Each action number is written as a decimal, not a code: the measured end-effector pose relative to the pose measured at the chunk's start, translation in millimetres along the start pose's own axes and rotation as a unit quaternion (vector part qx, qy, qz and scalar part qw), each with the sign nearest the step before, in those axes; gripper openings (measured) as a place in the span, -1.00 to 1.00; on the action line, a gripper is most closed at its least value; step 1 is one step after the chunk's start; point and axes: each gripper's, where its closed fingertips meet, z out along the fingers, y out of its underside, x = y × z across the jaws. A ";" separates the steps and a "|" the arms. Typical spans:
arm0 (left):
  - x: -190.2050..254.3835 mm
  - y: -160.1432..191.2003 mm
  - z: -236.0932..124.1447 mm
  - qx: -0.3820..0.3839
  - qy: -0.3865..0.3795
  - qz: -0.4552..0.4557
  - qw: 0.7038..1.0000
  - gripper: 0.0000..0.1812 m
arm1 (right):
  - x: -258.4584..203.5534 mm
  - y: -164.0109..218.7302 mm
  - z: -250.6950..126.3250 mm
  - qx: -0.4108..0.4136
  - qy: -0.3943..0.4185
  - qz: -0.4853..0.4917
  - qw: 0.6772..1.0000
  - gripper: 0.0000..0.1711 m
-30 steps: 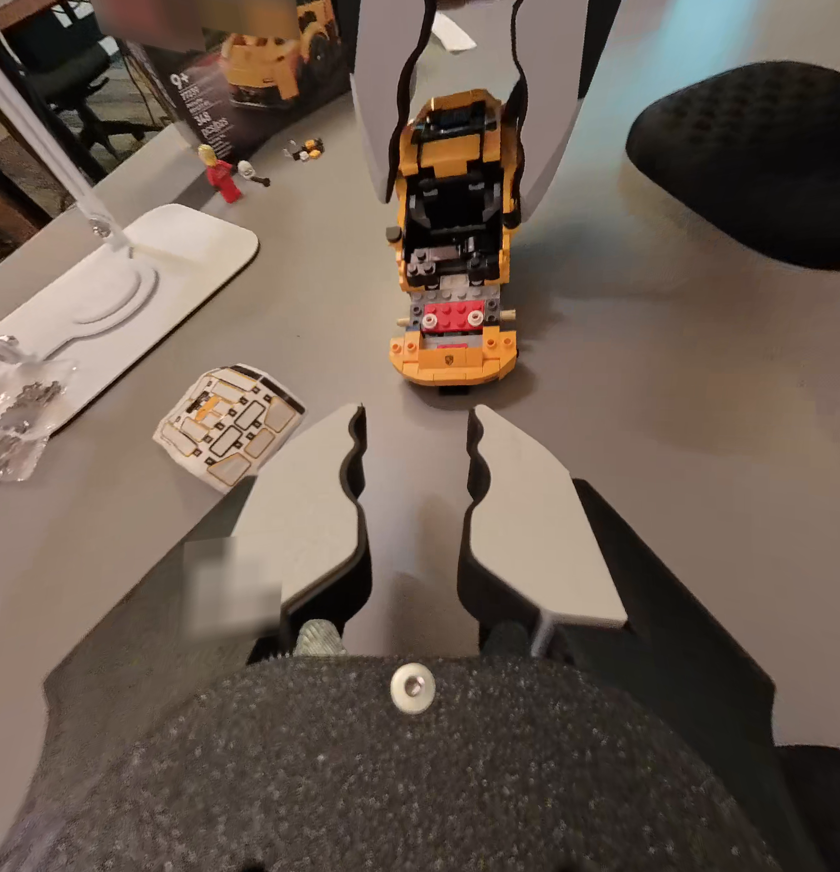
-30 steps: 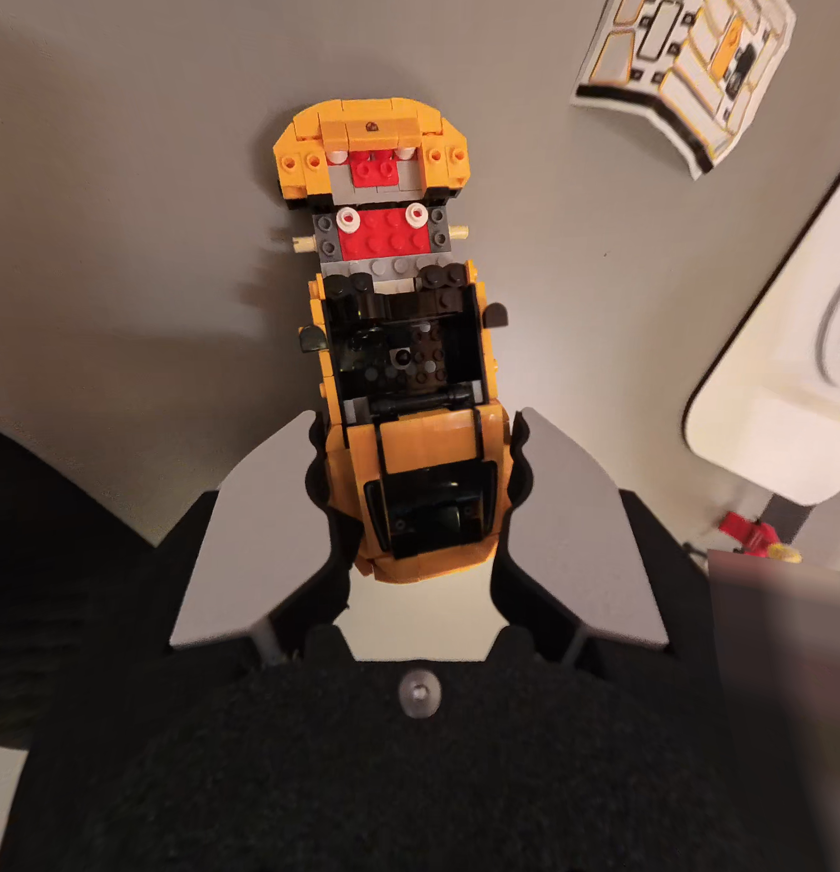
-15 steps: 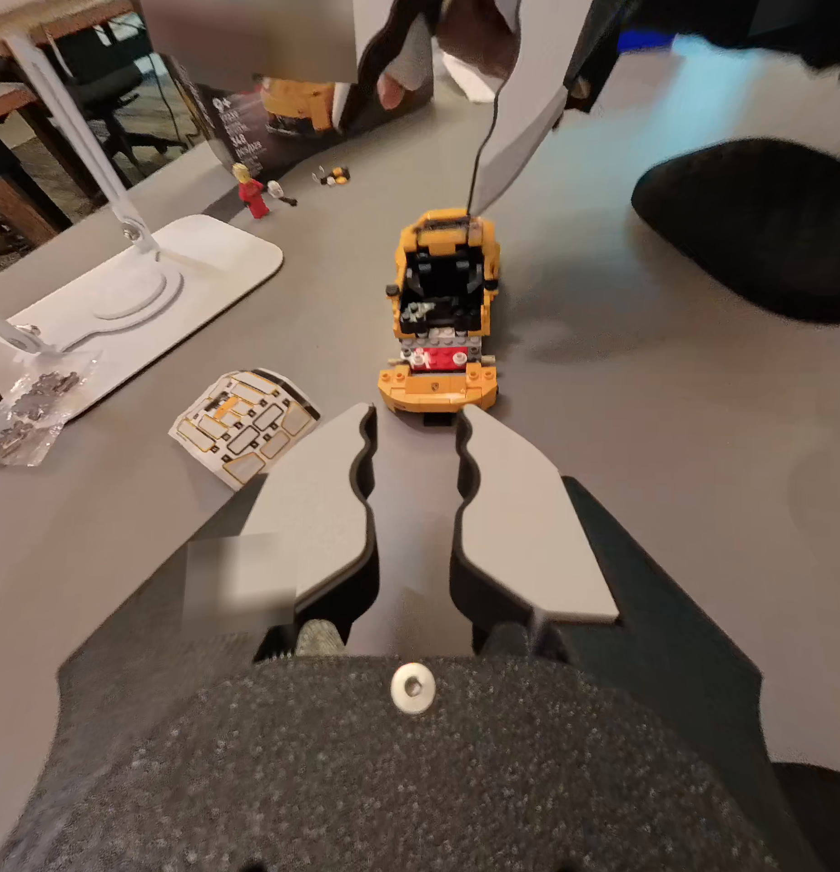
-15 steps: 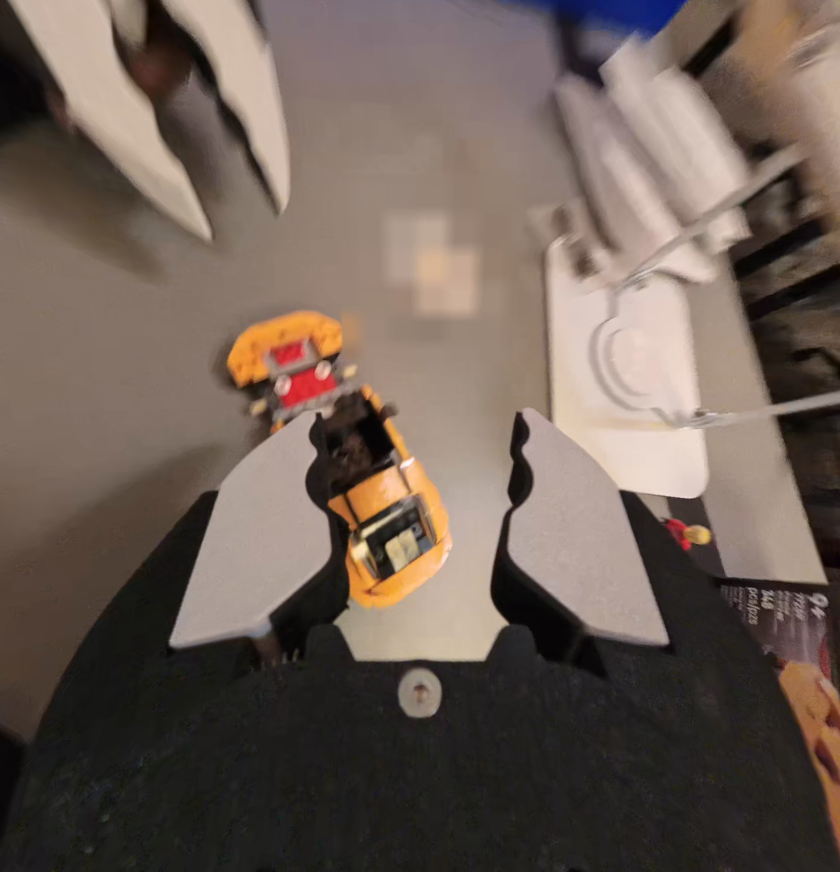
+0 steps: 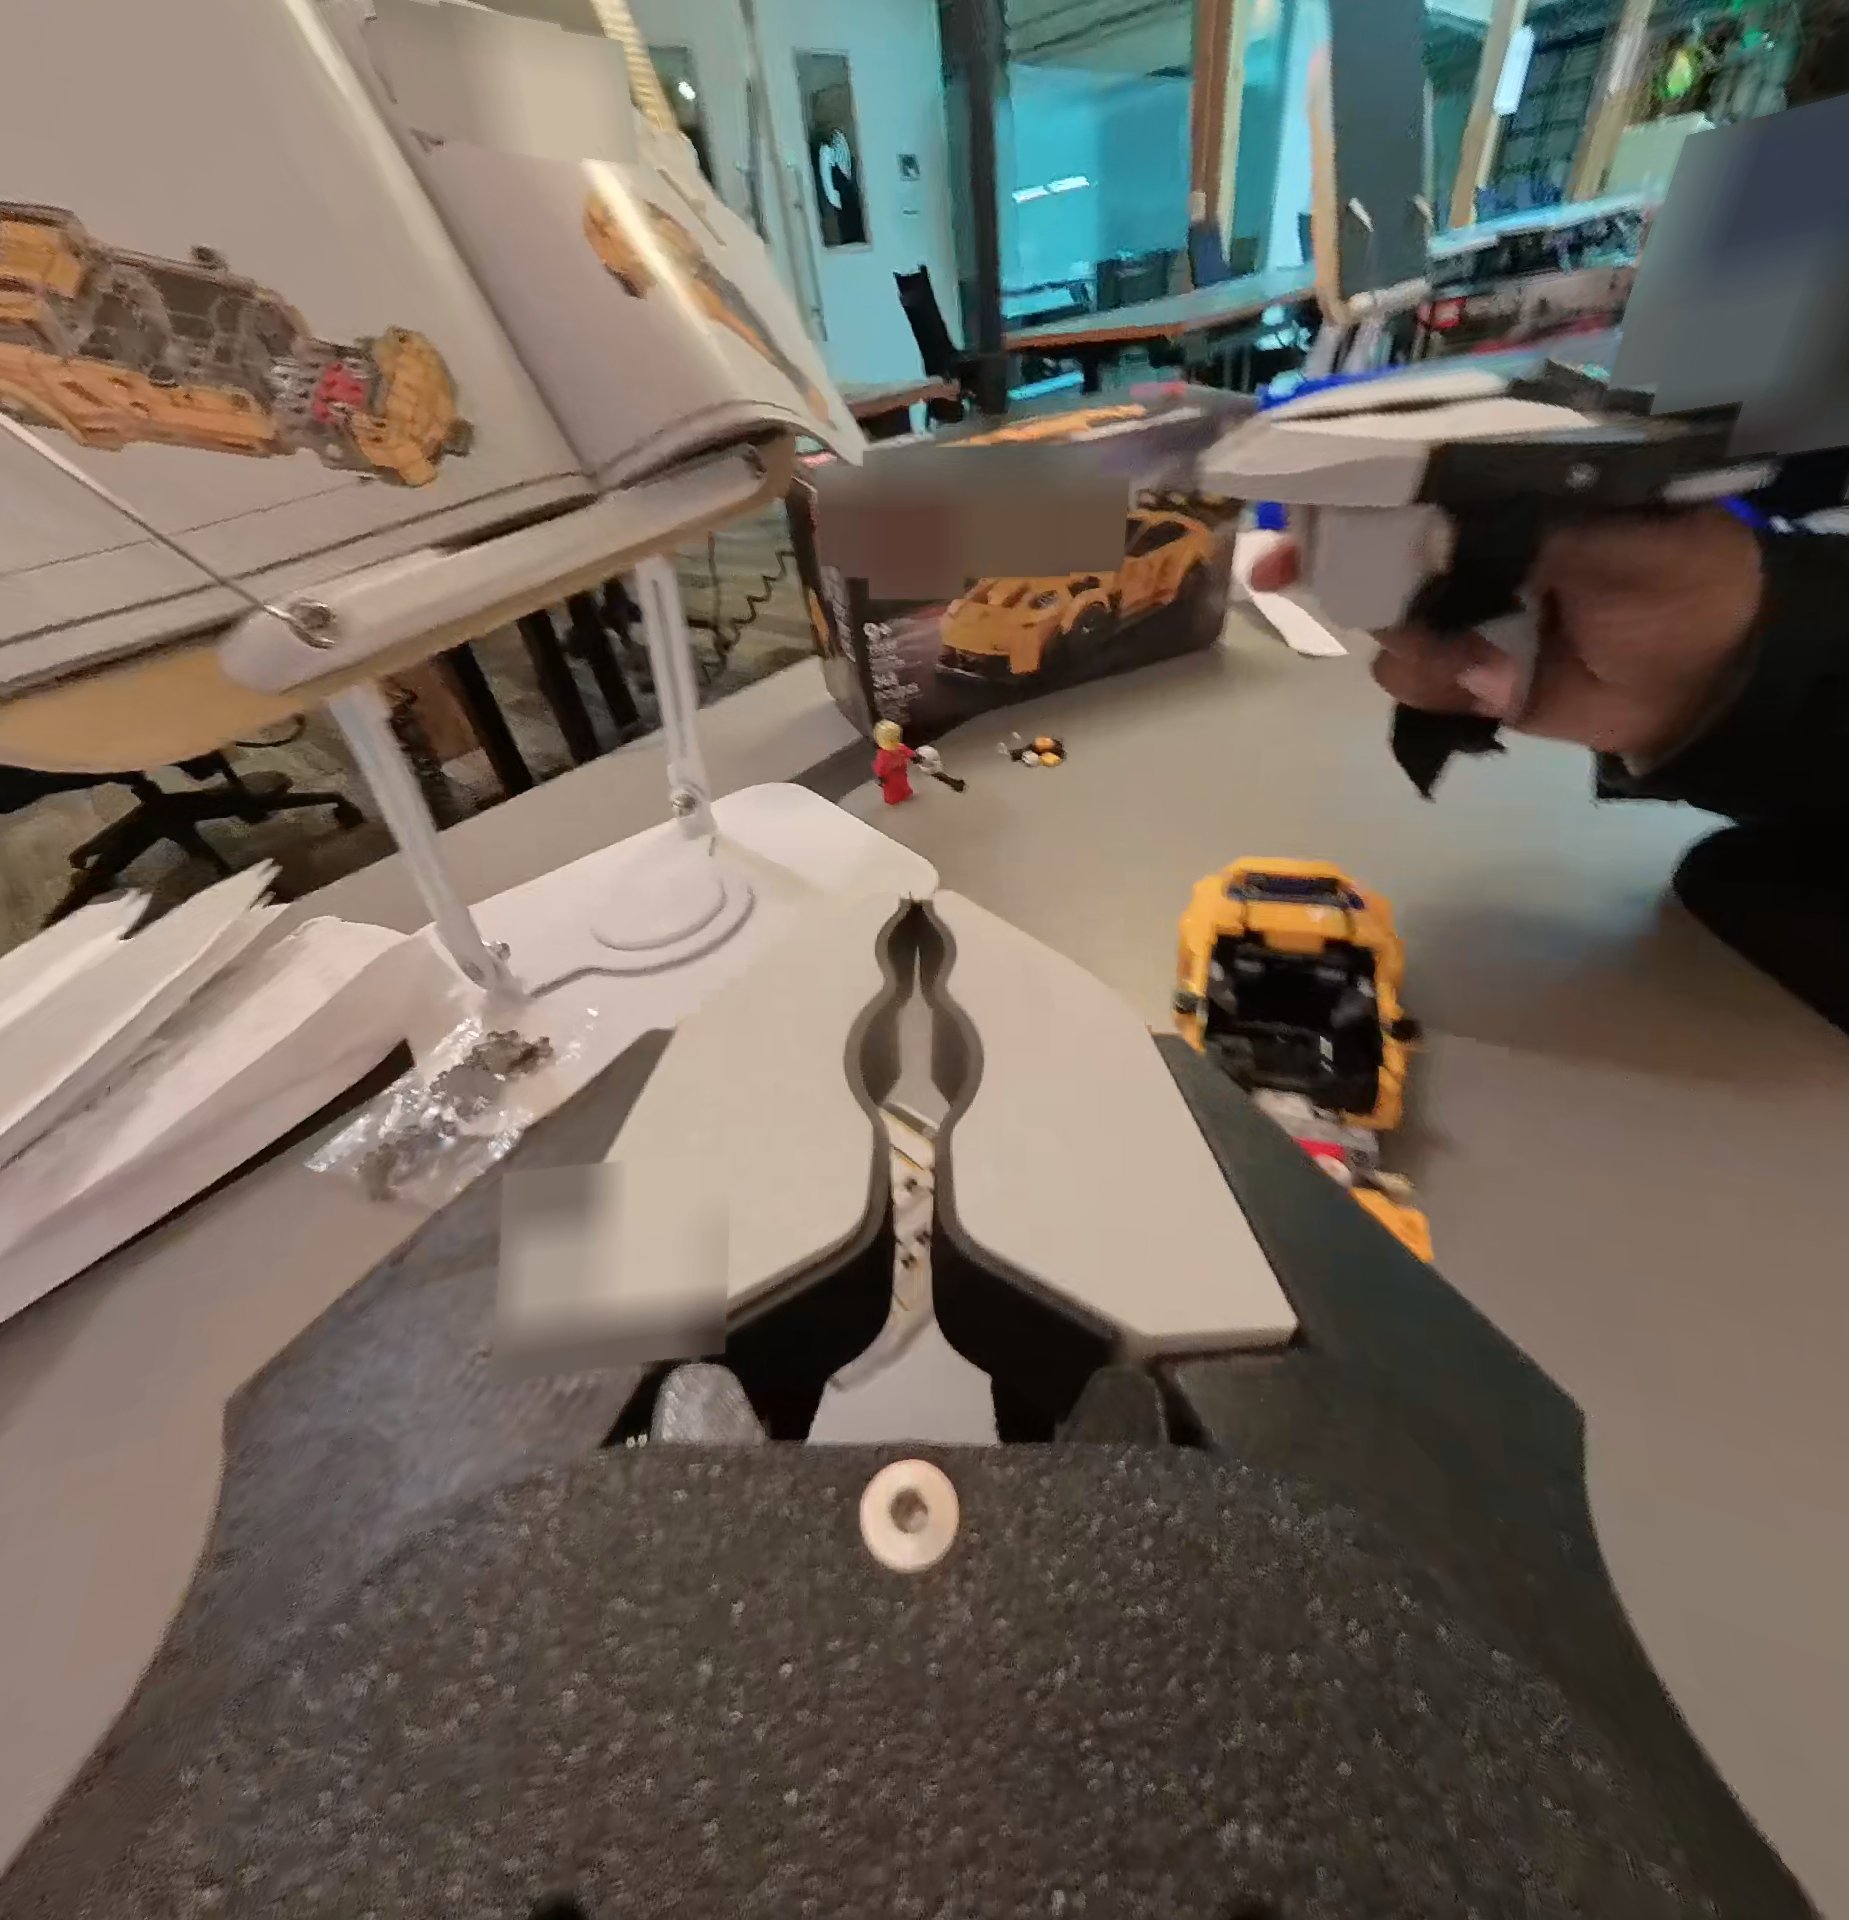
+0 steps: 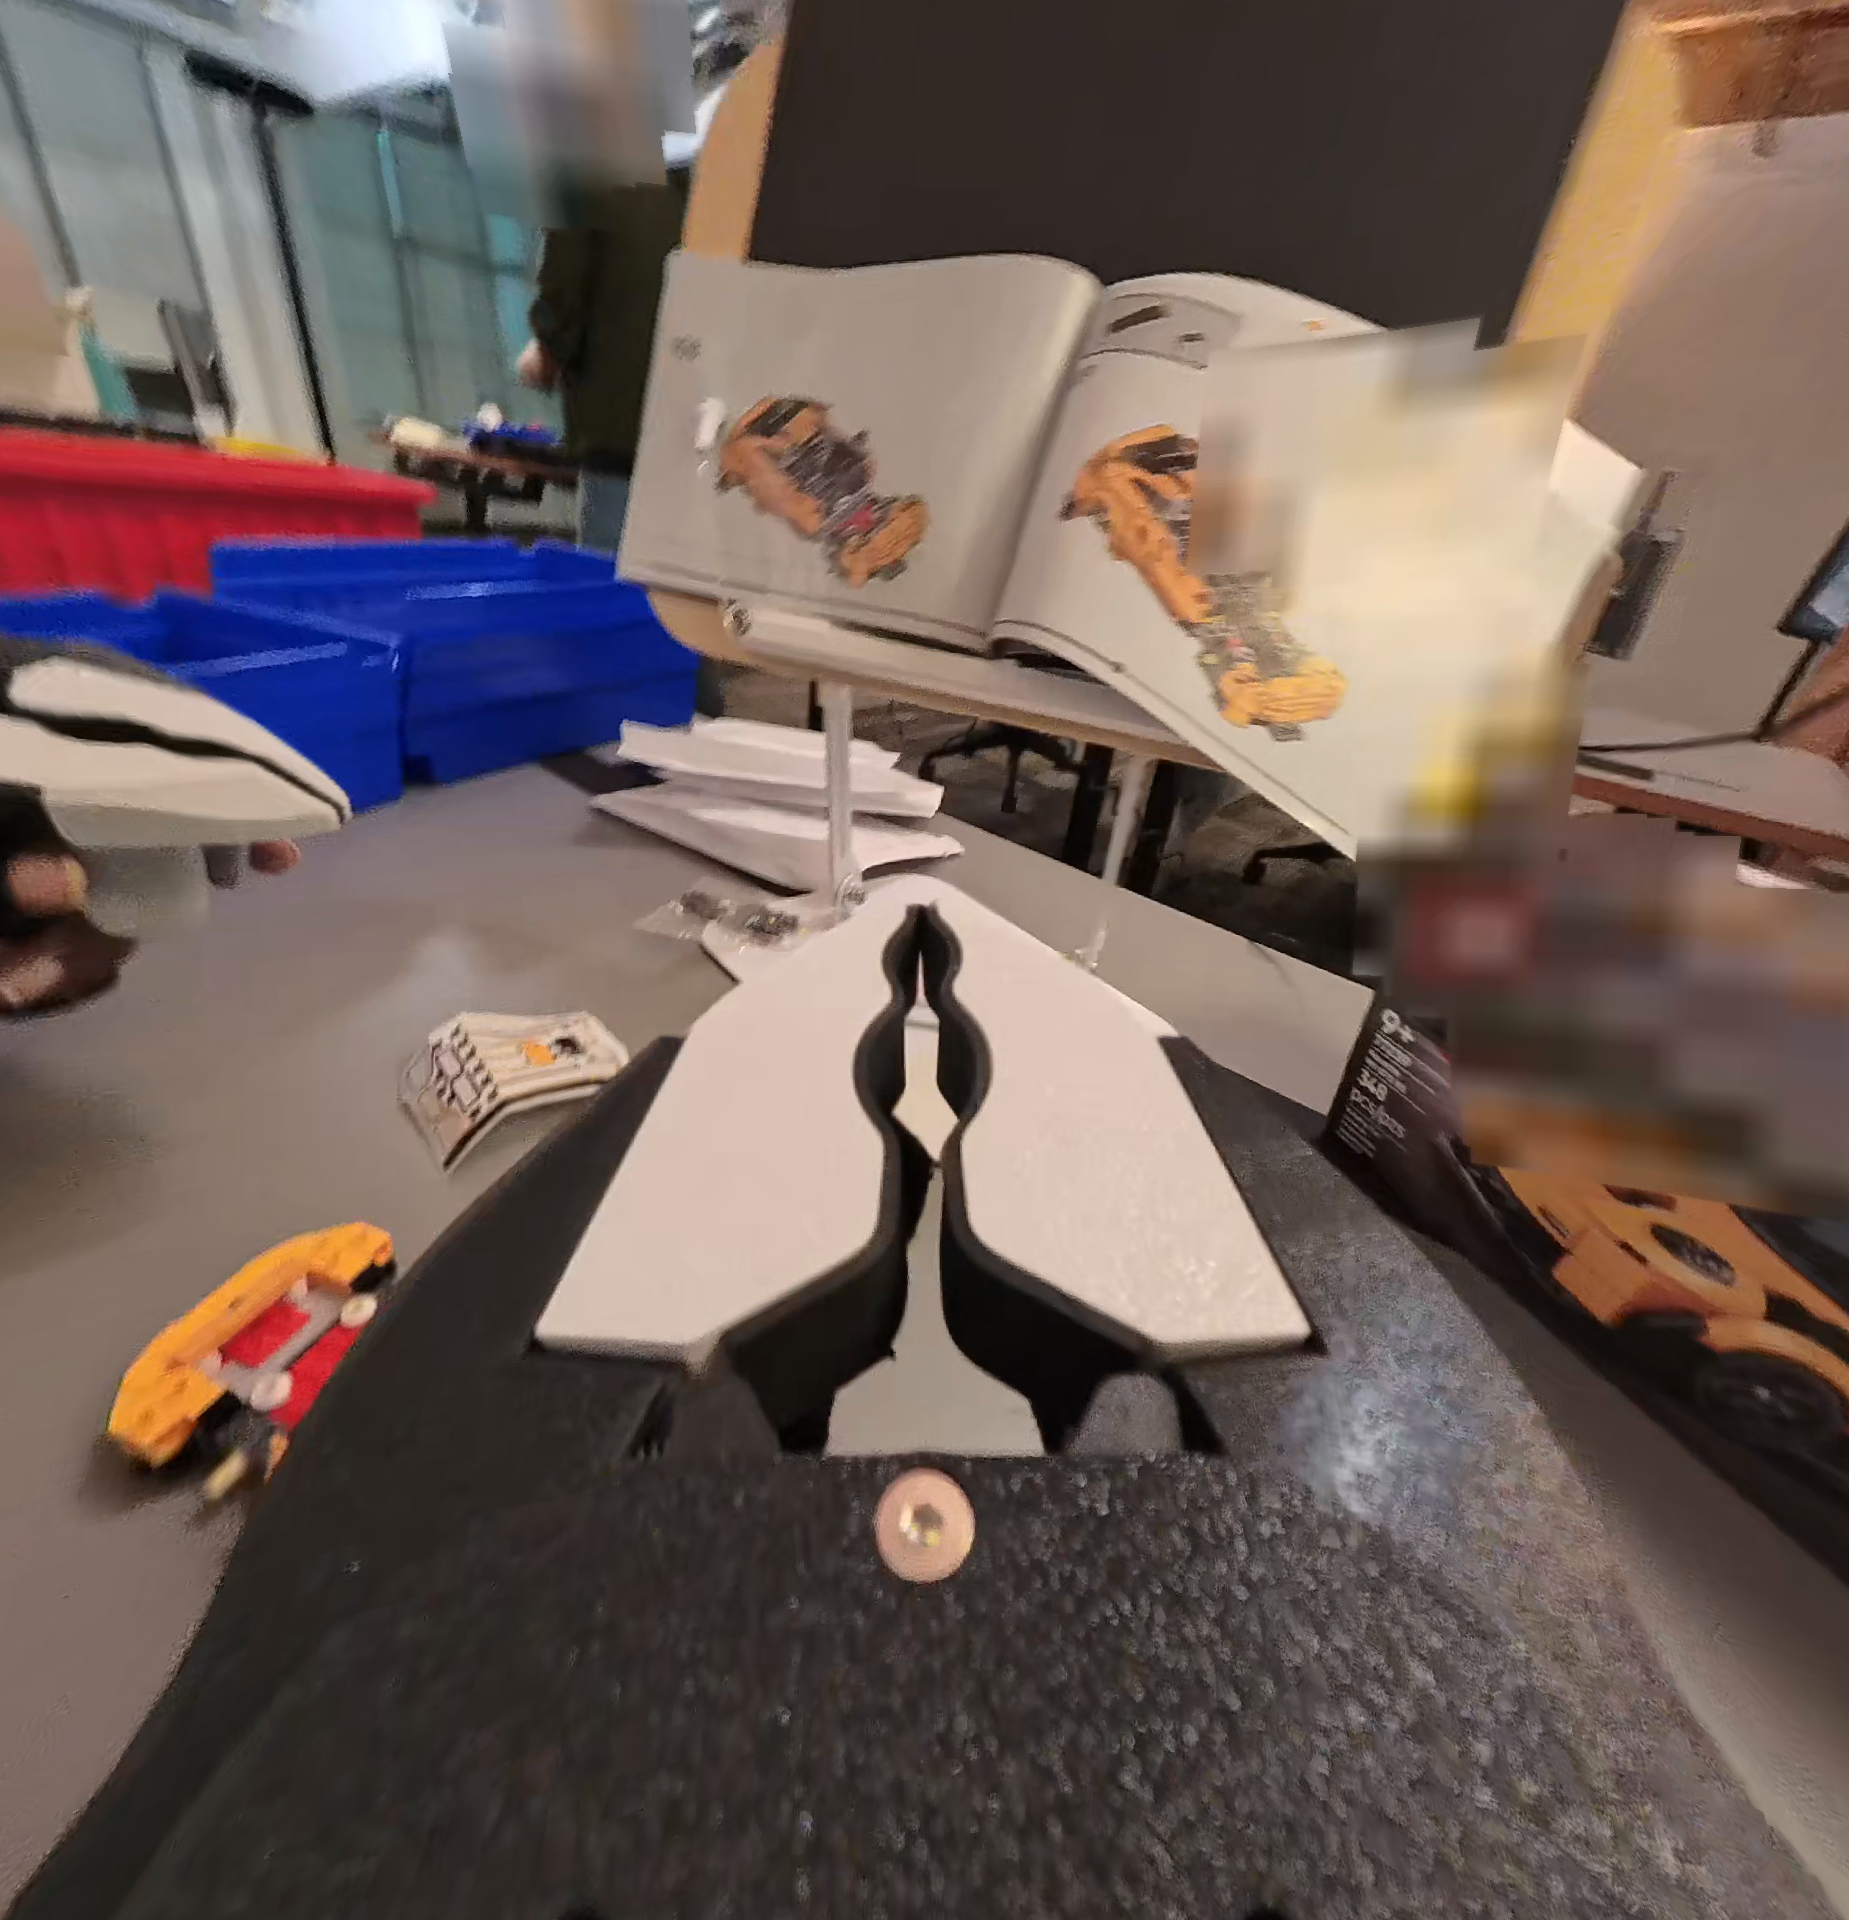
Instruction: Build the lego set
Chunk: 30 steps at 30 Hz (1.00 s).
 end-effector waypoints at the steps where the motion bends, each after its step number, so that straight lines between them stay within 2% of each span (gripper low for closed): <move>1: -9.6 -1.7 3.9 0.009 -0.012 -0.004 1.000 -1.00 | 6.2 -0.3 -2.0 0.012 0.017 0.017 1.000 -1.00; 5: -33.5 3.0 3.5 0.021 -0.035 -0.008 0.999 -1.00 | 14.5 6.5 -2.0 0.015 0.059 0.006 0.998 -1.00; 8: -28.2 4.8 -8.0 0.041 -0.008 -0.043 0.998 -0.99 | 10.4 11.0 0.7 0.010 0.055 0.002 0.998 -1.00; 12: -22.2 0.5 -9.5 0.070 0.026 -0.102 0.992 -0.86 | -1.5 18.8 7.0 -0.002 0.027 0.000 1.000 -1.00; 16: -13.5 2.6 -12.0 0.064 0.079 -0.162 0.981 -1.00 | -11.9 20.5 7.5 -0.010 0.003 -0.014 1.000 -1.00; 21: -11.0 -0.1 -12.9 0.060 0.049 -0.101 0.992 -1.00 | -0.4 20.2 6.0 -0.010 0.038 -0.013 0.999 -1.00; 26: -5.4 -18.1 -18.1 0.109 0.026 -0.045 0.993 -1.00 | 5.4 9.2 2.0 0.012 0.066 -0.025 0.997 -1.00; 30: -7.7 -23.0 -18.7 0.108 -0.020 -0.008 0.994 -1.00 | 12.8 -32.3 12.0 0.045 0.114 -0.053 0.991 -1.00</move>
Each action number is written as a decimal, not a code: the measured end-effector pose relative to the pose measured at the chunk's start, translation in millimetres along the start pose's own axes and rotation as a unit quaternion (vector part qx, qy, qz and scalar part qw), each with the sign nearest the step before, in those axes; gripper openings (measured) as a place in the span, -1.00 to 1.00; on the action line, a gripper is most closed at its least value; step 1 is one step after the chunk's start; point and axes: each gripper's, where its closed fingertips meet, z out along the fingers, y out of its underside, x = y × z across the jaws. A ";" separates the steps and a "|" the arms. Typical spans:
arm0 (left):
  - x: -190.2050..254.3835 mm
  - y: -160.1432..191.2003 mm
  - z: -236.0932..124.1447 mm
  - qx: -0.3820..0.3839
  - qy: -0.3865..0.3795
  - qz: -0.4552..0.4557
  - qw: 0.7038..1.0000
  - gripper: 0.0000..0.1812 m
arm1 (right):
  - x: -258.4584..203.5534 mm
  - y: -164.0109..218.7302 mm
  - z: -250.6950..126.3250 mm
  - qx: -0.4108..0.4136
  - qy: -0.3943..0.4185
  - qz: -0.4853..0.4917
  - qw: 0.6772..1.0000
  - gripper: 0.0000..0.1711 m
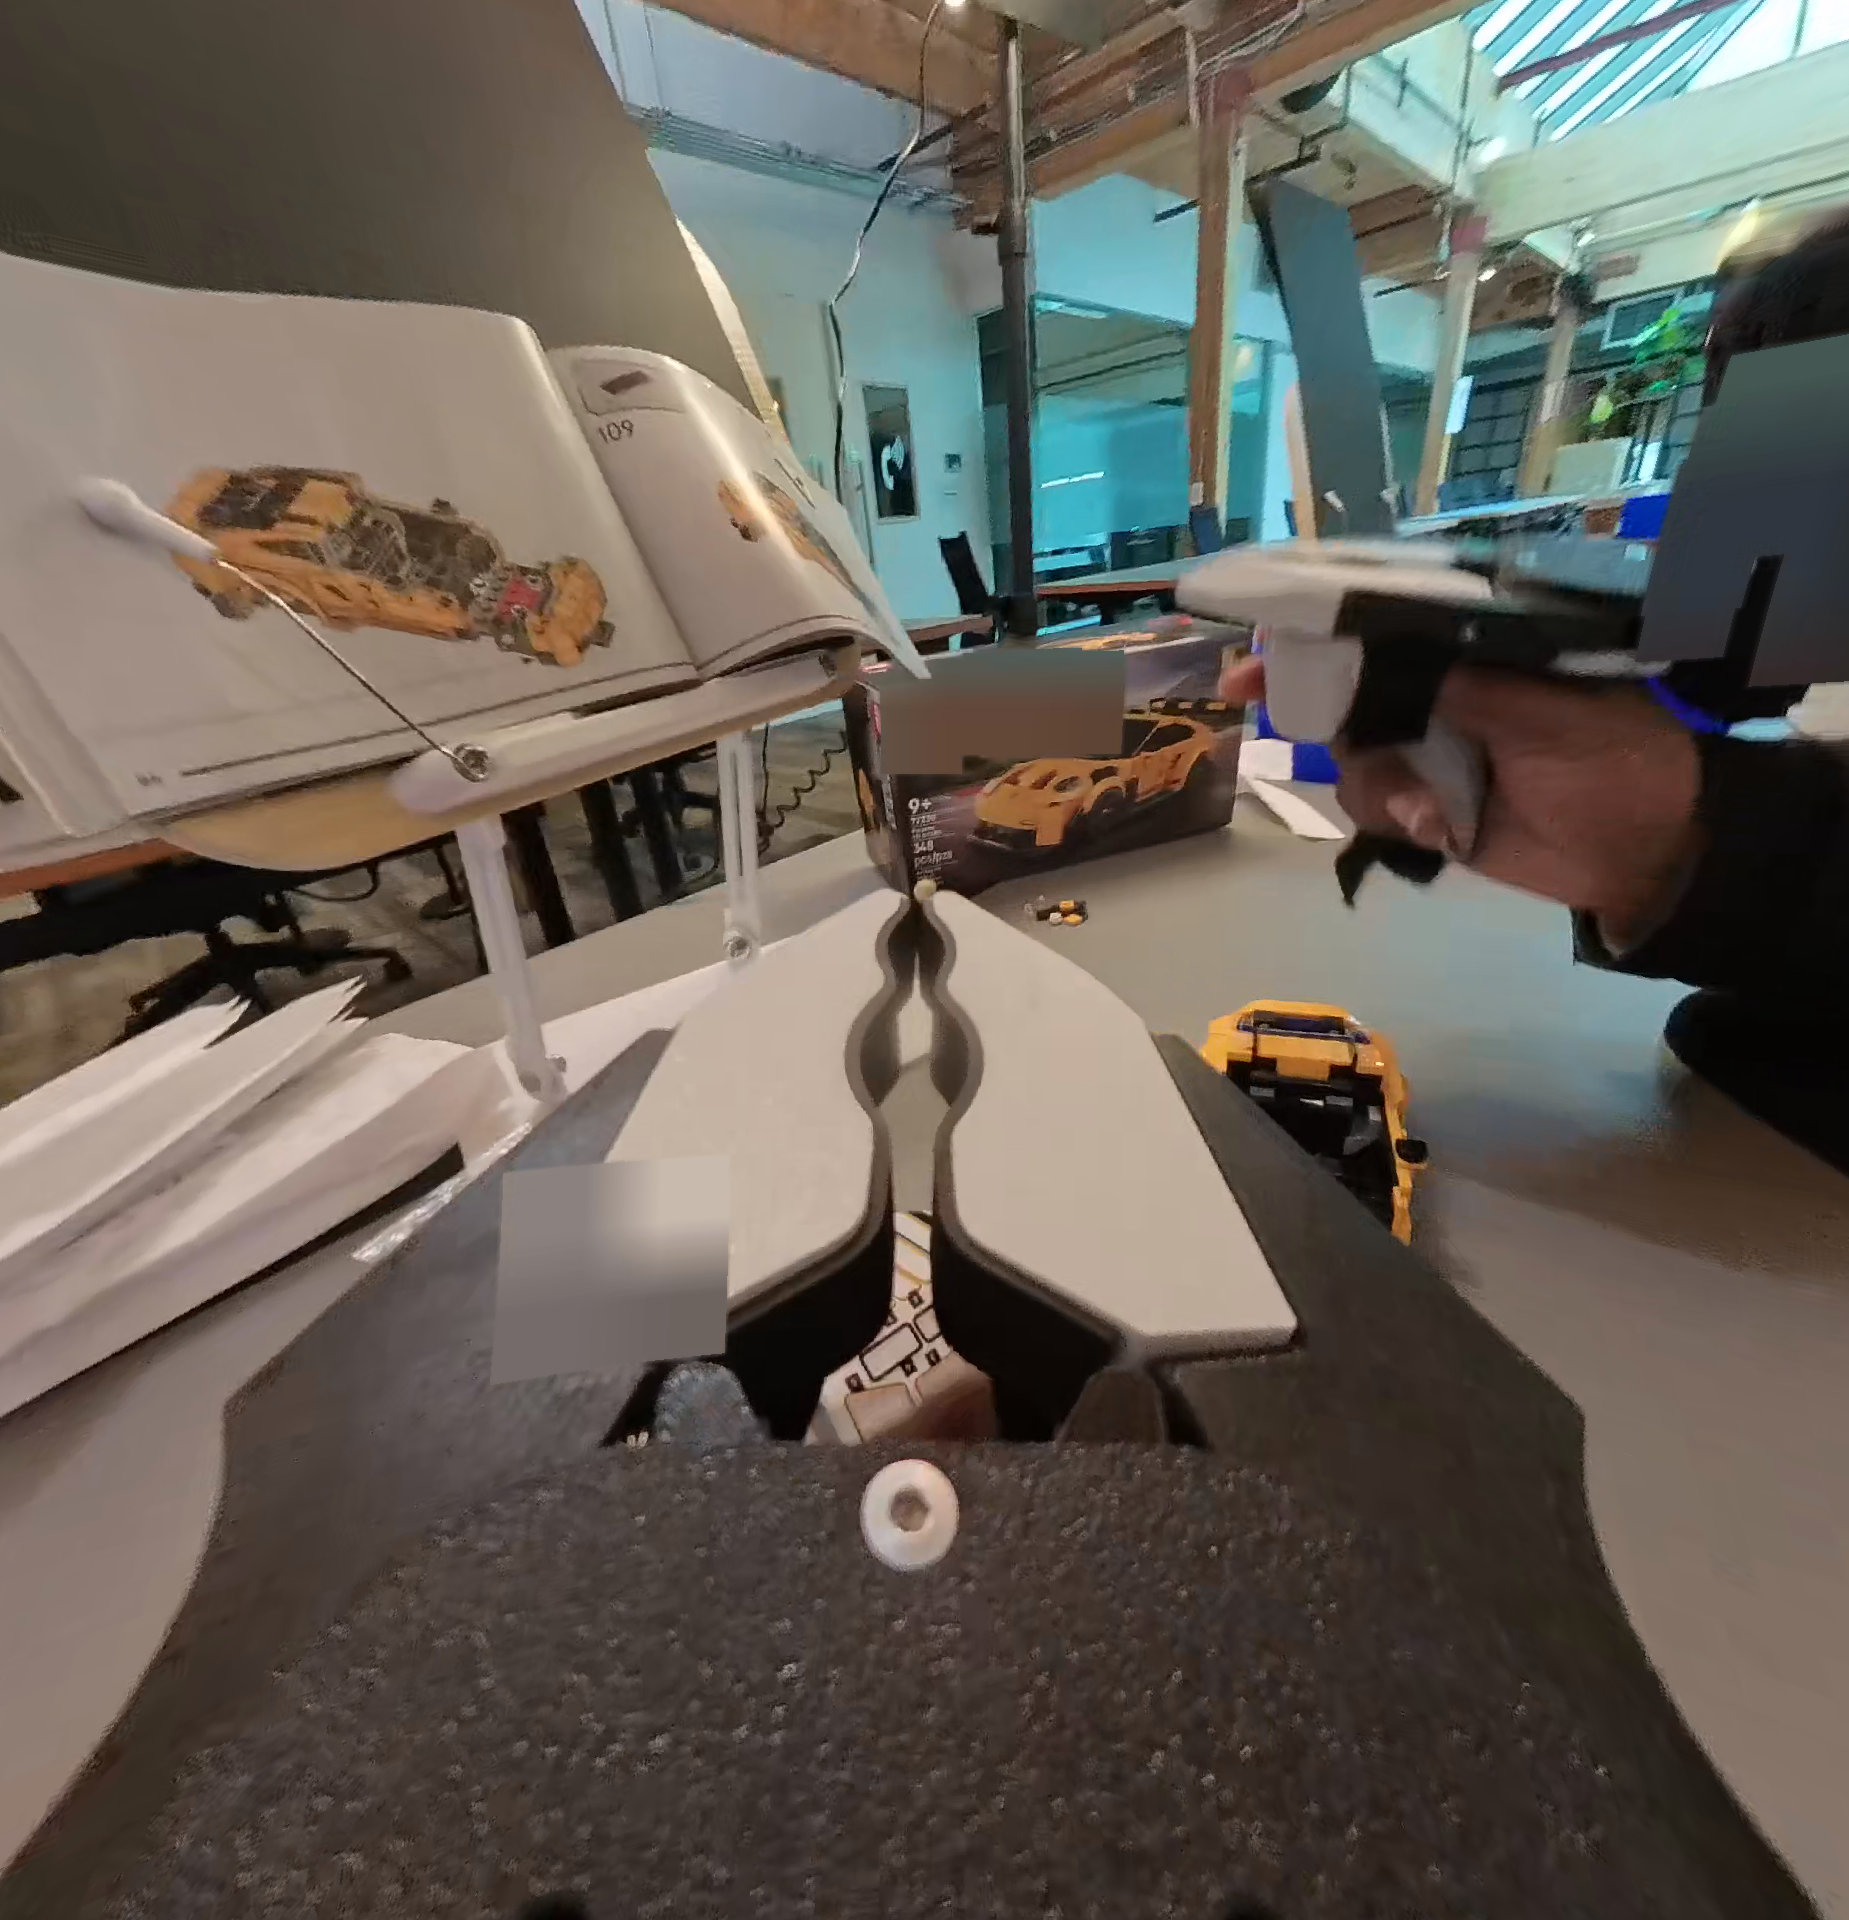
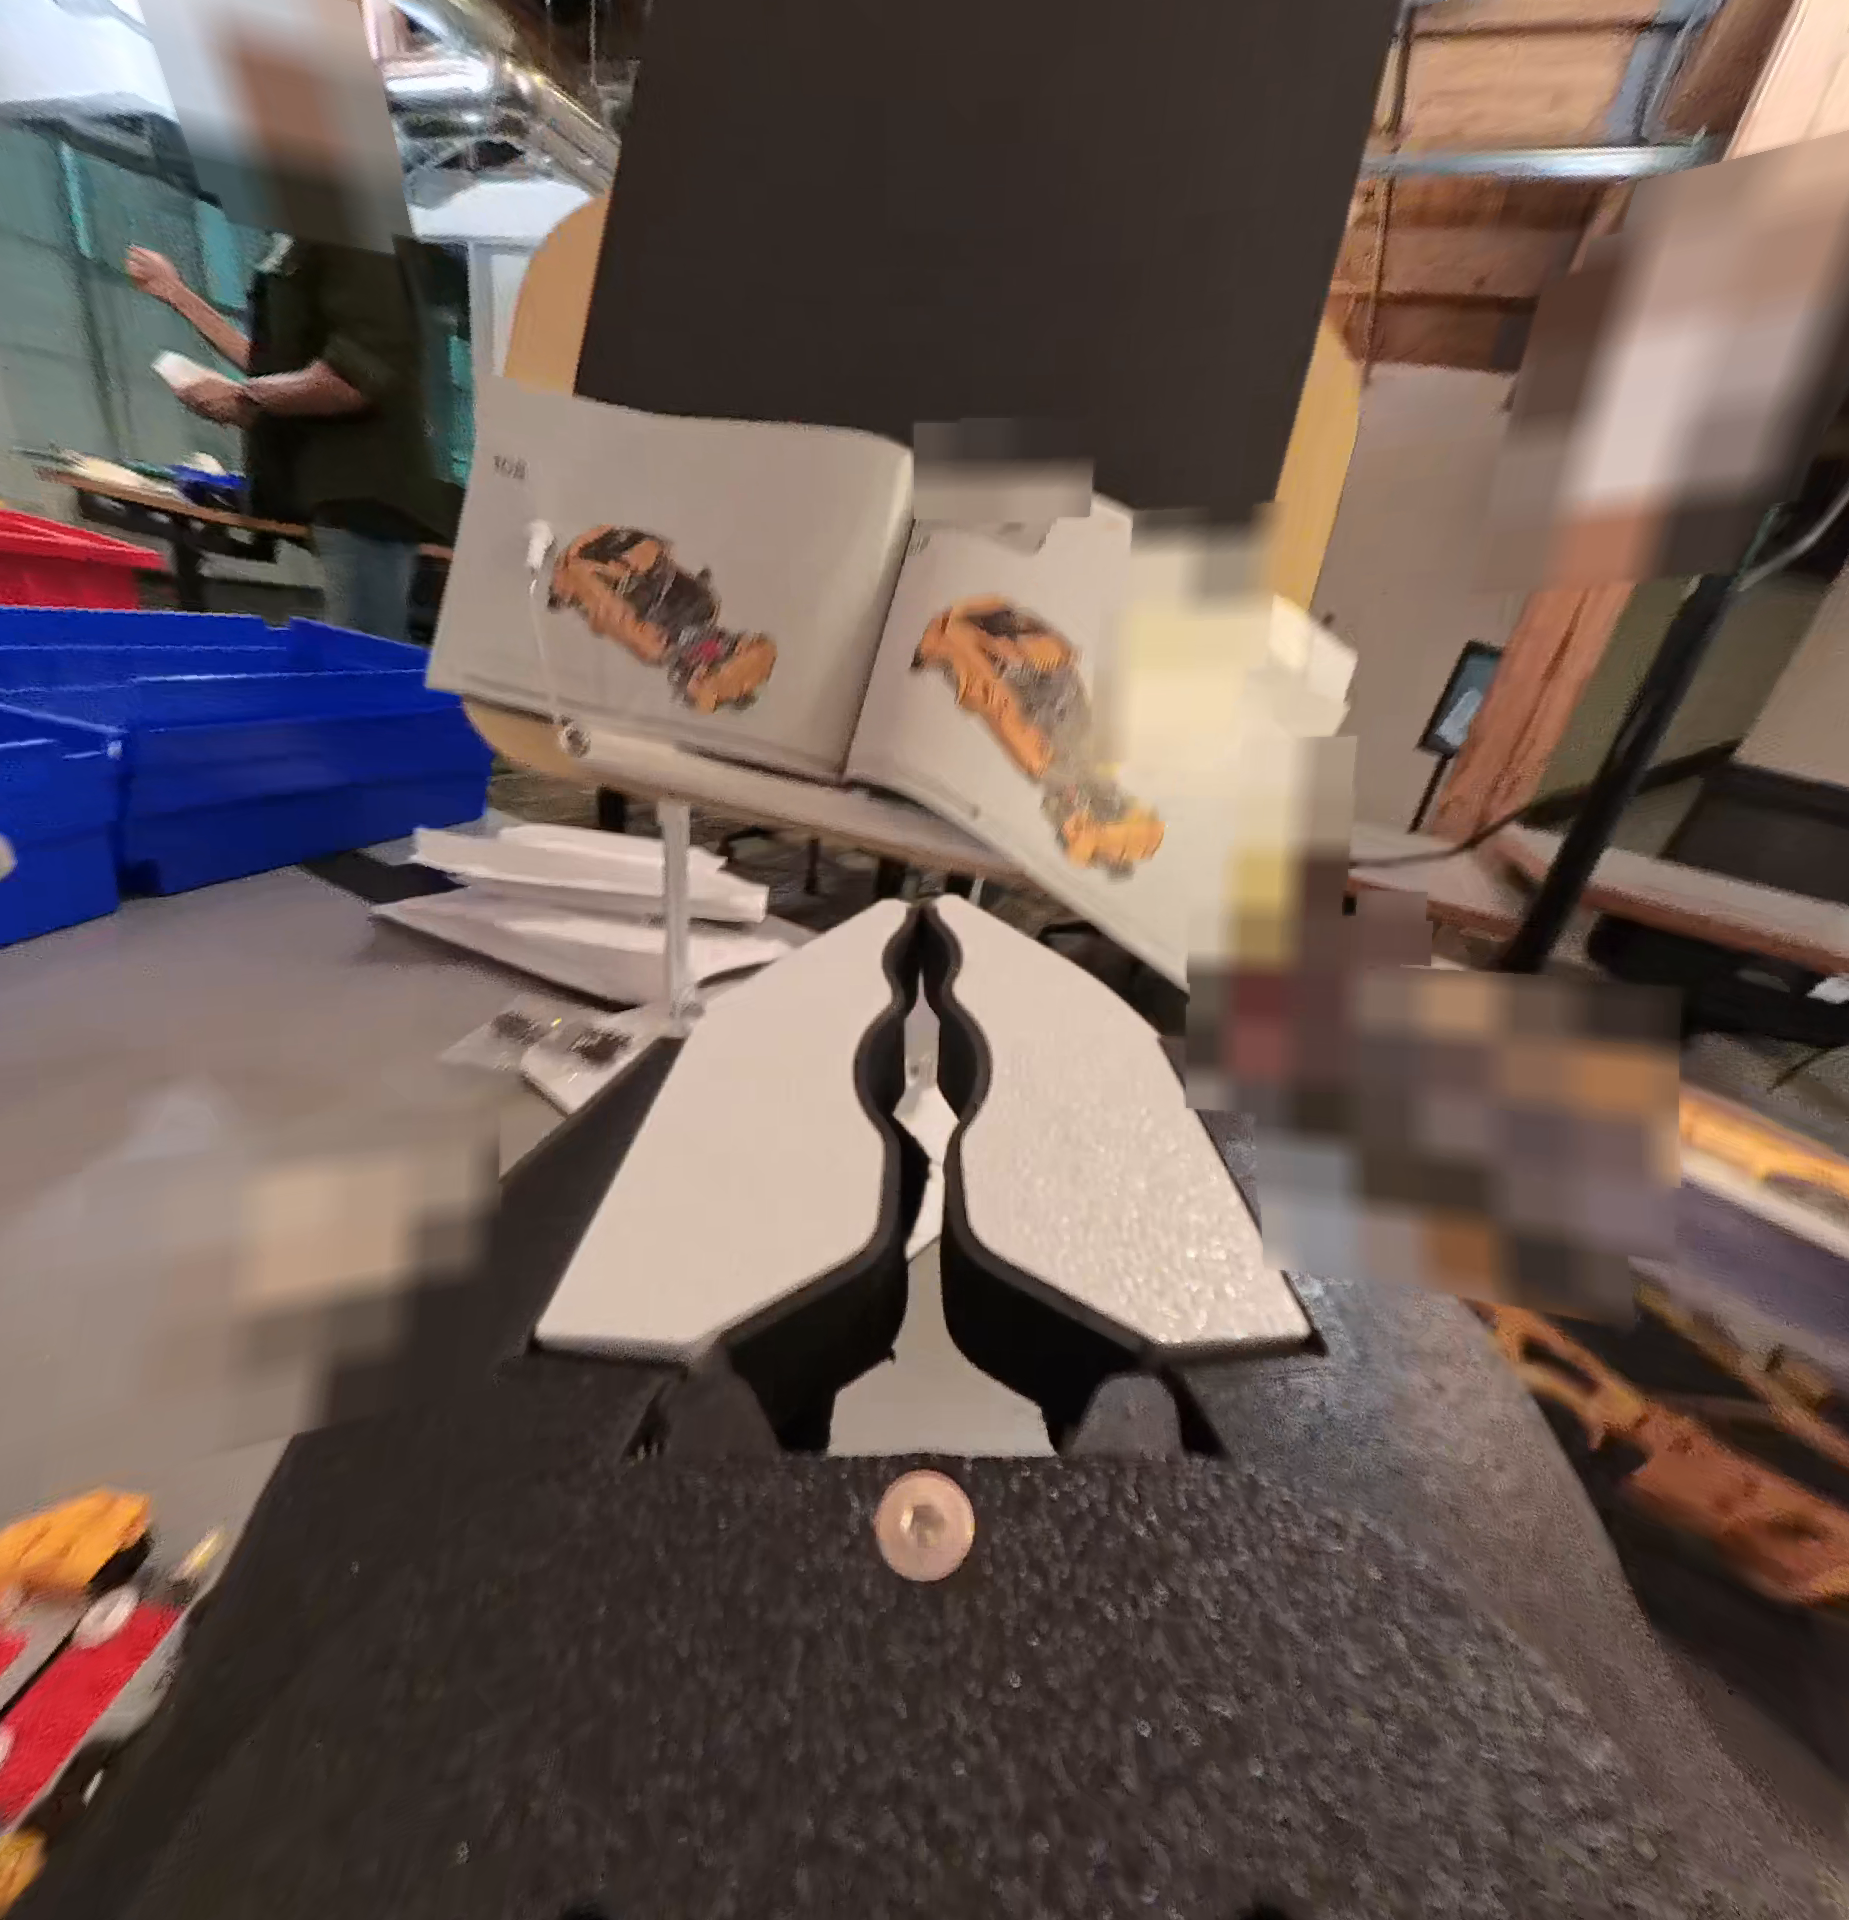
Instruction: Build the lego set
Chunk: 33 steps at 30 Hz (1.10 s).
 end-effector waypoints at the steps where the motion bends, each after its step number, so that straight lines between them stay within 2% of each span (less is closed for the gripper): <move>1: -0.6 1.9 1.3 -0.010 -0.007 -0.005 1.000 -1.00 | 1.9 -11.3 10.4 0.002 0.009 -0.012 1.000 -1.00; 6: -3.6 19.7 1.6 -0.053 -0.016 -0.012 0.998 -1.00 | 15.6 -58.5 88.7 0.015 0.031 -0.016 0.999 -1.00; 9: -16.3 19.9 -2.8 -0.048 -0.037 -0.025 0.998 -1.00 | 18.1 -66.6 131.4 0.020 0.027 0.015 0.999 -1.00; 12: -29.9 19.5 -7.7 -0.045 -0.052 -0.034 0.997 -1.00 | 12.8 -64.7 155.2 0.014 0.019 0.022 0.999 -1.00; 18: -32.7 21.5 -9.2 -0.038 -0.036 -0.098 0.994 -1.00 | 9.5 -45.2 163.6 0.000 0.019 0.001 1.000 -1.00; 33: -19.6 17.5 -9.8 -0.044 -0.014 -0.075 0.996 -1.00 | 12.9 -50.3 154.8 0.013 0.016 -0.007 1.000 -1.00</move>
